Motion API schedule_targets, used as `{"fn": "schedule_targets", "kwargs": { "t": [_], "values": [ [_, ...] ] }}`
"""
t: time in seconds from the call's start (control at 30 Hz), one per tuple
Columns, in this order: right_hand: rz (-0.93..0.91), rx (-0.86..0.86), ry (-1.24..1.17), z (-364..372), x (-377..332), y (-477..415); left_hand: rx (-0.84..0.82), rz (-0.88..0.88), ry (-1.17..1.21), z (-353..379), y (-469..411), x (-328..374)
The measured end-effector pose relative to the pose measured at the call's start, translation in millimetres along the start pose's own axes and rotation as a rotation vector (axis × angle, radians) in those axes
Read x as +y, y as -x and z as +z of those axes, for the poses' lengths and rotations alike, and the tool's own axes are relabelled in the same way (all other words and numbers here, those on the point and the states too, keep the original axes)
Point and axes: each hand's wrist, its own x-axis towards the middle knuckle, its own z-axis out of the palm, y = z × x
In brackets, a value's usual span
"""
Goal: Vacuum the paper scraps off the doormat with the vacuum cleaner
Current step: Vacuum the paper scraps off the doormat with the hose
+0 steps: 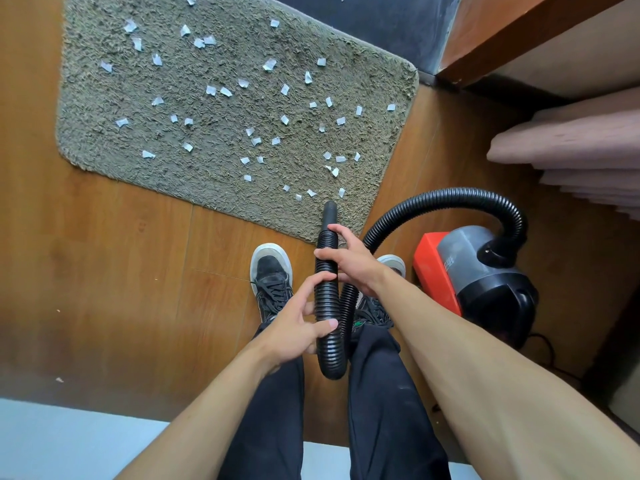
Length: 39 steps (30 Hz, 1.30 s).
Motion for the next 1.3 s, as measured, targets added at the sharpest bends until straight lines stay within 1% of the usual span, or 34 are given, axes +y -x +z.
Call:
{"fn": "schedule_targets", "kwargs": {
  "t": [0.23, 0.4, 0.6, 0.87, 1.0, 1.17, 1.3],
  "values": [
    [-0.035, 0.03, 0.003, -6, -2, 2, -0.024, 0.003, 0.03, 6, -2, 6],
    [-0.023, -0.03, 0.051, 9, -13, -3, 0.052, 0.05, 0.073, 5, 5, 6],
    [-0.028, -0.043, 0.145, 35, -22, -16, 0.11, 0.061, 0.126, -14, 9, 4],
    [0.01, -0.071, 0.246, 46, -21, -20, 0.131, 0.047, 0.165, -17, 16, -1],
    [-0.019, -0.074, 0.266, 50, -24, -22, 0.142, 0.059, 0.204, -19, 16, -1],
    [-0.08, -0.076, 0.289, 59, -33, -32, 0.177, 0.085, 0.172, -26, 11, 6],
    [-0.073, -0.059, 0.282, 59, -35, -34, 0.171, 0.074, 0.139, -31, 9, 10]
  ]
}}
